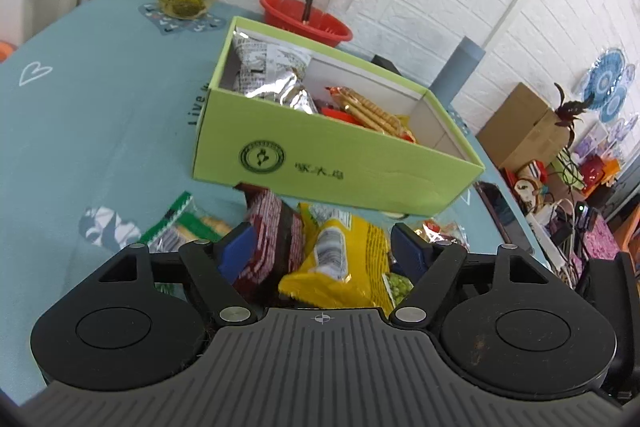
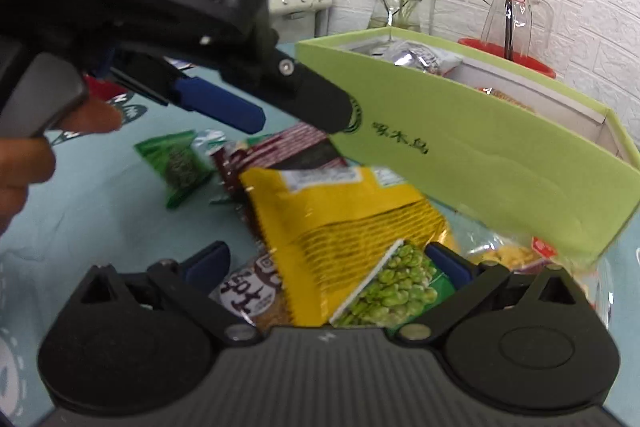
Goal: Organize snacks
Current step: 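Move the left tool back over the remaining snack pile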
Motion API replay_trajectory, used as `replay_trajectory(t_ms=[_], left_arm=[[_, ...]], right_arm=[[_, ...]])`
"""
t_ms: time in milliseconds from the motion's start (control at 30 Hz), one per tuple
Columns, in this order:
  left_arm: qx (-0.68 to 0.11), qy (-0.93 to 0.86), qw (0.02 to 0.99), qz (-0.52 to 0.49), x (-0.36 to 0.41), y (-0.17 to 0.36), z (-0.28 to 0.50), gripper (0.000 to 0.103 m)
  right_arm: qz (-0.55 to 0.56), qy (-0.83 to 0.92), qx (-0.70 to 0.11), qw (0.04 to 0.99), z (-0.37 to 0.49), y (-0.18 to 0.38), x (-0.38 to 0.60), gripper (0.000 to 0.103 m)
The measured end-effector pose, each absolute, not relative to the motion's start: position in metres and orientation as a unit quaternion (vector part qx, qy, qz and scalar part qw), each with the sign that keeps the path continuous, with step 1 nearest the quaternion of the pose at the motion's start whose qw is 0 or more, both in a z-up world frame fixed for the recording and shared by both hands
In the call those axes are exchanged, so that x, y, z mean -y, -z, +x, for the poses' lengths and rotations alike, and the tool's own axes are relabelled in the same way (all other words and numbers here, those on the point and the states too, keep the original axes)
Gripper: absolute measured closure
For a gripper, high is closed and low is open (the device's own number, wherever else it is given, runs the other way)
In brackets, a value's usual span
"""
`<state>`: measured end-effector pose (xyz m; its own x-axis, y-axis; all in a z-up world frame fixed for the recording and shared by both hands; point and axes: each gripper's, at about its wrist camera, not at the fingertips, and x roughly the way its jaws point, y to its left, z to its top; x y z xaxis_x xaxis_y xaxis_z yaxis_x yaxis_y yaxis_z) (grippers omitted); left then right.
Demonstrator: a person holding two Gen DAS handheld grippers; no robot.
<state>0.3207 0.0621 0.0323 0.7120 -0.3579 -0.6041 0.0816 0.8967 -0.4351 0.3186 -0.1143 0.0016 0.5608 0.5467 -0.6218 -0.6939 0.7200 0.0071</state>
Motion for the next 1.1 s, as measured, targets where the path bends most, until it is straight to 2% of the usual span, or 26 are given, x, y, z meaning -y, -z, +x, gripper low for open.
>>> replay_trajectory(t_ms=[367, 733, 933, 1100], left_arm=[[-0.368, 0.147, 0.897, -0.197, -0.058, -0.026, 0.274, 0.038], [-0.378, 0.172, 0.891, -0.186, -0.049, -0.023, 0.241, 0.036], [-0.371, 0.184, 0.891, -0.185, -0.053, -0.024, 0.233, 0.033], [-0.373, 0.188, 0.891, -0.180, -0.055, -0.023, 0.225, 0.033]], right_arm=[[-0.067, -0.323, -0.331, 0.884, 0.226, 0.007, 0.146, 0.001], [-0.002, -0.185, -0.257, 0.948, 0.164, -0.022, 0.194, 0.001], [-0.016, -0.090, -0.288, 0.953, 0.169, -0.007, 0.212, 0.001], [-0.008, -0.149, -0.301, 0.942, 0.166, -0.002, 0.189, 0.001]])
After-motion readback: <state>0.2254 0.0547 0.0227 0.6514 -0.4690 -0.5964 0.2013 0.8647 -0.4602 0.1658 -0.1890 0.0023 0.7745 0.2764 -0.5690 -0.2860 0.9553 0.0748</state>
